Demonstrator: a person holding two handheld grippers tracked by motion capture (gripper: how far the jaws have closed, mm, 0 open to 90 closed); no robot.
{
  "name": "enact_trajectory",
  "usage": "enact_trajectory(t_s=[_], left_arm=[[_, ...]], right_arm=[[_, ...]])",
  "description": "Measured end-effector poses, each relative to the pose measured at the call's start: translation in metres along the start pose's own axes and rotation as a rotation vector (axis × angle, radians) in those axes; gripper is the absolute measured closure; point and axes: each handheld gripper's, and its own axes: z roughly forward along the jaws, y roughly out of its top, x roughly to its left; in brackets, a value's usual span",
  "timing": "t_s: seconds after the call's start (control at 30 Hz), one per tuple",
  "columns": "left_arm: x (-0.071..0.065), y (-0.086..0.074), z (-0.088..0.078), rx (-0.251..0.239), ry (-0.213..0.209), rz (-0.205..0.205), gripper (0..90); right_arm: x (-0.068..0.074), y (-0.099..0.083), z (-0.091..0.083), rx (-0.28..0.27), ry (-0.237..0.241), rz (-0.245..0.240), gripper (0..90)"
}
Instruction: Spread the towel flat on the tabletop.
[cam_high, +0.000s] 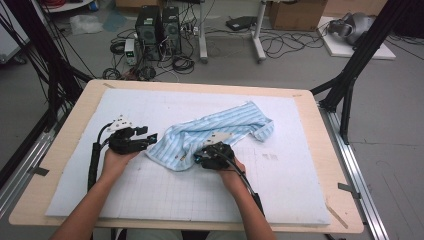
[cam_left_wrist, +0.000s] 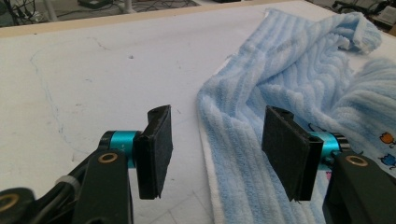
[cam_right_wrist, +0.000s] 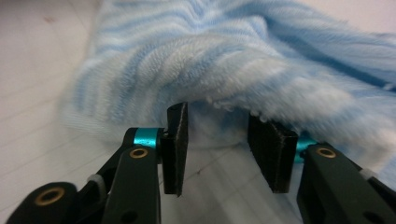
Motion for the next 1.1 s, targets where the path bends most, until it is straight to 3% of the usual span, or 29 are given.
enact_trajectory(t_s=[0.03,0.13,0.2,0.27,0.4,0.8,1.03,1.1], left_arm=[[0.000,0.000,0.000,0.000,0.001,0.000,43.1],[0.000,-0.001,0.001,0.004,-0.001,-0.003,43.1],[0.000,-0.001,0.001,0.009,0.000,-0.002,43.1],[0.000,-0.001,0.001,0.010,0.000,-0.002,43.2],[0.002,-0.001,-0.001,0.003,0.000,-0.009,43.2],[0.000,-0.002,0.002,0.015,0.005,0.005,43.6],[-0.002,-0.002,0.004,0.021,0.003,-0.001,43.5],[-0.002,-0.002,0.005,0.021,0.001,0.000,43.5]], right_arm=[[0.001,0.001,0.005,0.025,-0.009,-0.014,55.4],[-0.002,0.001,0.006,0.023,0.006,0.002,60.3],[-0.001,0.002,0.004,0.028,0.028,-0.008,81.5],[0.002,0.003,0.004,0.032,0.019,-0.046,83.4],[0.002,0.000,-0.004,0.044,0.012,-0.047,83.5],[-0.021,-0.059,-0.087,0.041,-0.099,0.043,83.4],[-0.022,-0.091,-0.117,0.119,-0.160,0.072,83.6],[-0.023,-0.094,-0.125,0.145,-0.201,0.072,83.6]])
